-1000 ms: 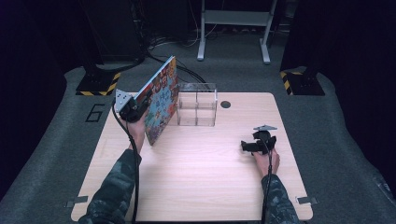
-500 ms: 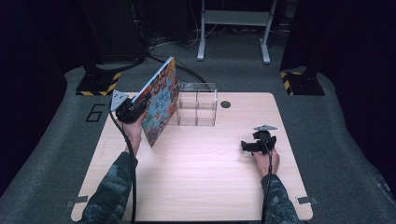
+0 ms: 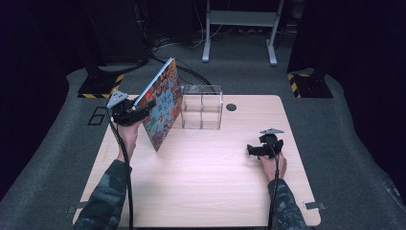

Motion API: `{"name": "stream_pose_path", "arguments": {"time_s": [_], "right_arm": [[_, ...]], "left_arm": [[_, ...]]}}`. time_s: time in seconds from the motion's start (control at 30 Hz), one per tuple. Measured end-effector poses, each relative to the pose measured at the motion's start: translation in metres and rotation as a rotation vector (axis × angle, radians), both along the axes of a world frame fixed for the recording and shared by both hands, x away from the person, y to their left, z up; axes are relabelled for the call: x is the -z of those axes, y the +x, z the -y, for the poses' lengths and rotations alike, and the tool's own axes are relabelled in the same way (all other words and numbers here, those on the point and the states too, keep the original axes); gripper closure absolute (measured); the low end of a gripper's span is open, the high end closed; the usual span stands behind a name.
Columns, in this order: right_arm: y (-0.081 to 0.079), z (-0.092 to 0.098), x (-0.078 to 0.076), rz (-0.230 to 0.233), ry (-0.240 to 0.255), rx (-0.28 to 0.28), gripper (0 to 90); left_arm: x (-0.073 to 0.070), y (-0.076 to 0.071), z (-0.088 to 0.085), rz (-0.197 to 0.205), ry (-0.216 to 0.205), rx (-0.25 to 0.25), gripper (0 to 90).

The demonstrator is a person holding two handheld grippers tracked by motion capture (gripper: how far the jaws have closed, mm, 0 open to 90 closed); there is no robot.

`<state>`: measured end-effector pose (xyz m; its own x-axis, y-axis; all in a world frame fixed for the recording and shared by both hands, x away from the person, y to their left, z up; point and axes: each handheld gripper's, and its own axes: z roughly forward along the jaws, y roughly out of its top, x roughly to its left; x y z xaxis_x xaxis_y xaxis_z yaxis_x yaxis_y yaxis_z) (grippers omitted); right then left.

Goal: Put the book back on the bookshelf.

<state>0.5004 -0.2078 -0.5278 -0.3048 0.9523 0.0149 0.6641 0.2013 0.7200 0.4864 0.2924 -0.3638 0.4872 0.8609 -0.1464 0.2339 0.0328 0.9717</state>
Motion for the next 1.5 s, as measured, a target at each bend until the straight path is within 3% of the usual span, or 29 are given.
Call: {"name": "stream_pose_path", "arguments": {"time_s": [0.33, 0.63, 0.83, 1.13, 1.5], "right_arm": [[0.0, 0.0, 0.0, -0.003, 0.004, 0.005, 1.4], [0.0, 0.0, 0.0, -0.002, 0.004, 0.005, 1.4], [0.0, -0.001, 0.0, -0.002, 0.004, 0.009, 1.4], [0.0, 0.0, 0.0, 0.0, 0.002, 0.004, 1.5], [0.0, -0.001, 0.0, 0.003, 0.002, 0.011, 1.5]], "left_arm": [[-0.019, -0.027, 0.0, -0.032, 0.147, 0.051, 14.9], [-0.013, -0.05, -0.004, -0.115, 0.252, 0.084, 4.4], [0.01, -0.069, -0.008, -0.148, 0.284, 0.088, 3.2], [0.059, -0.089, -0.021, -0.258, 0.34, 0.049, 2.1], [0.123, -0.103, -0.04, -0.391, 0.402, 0.002, 0.1]]}}
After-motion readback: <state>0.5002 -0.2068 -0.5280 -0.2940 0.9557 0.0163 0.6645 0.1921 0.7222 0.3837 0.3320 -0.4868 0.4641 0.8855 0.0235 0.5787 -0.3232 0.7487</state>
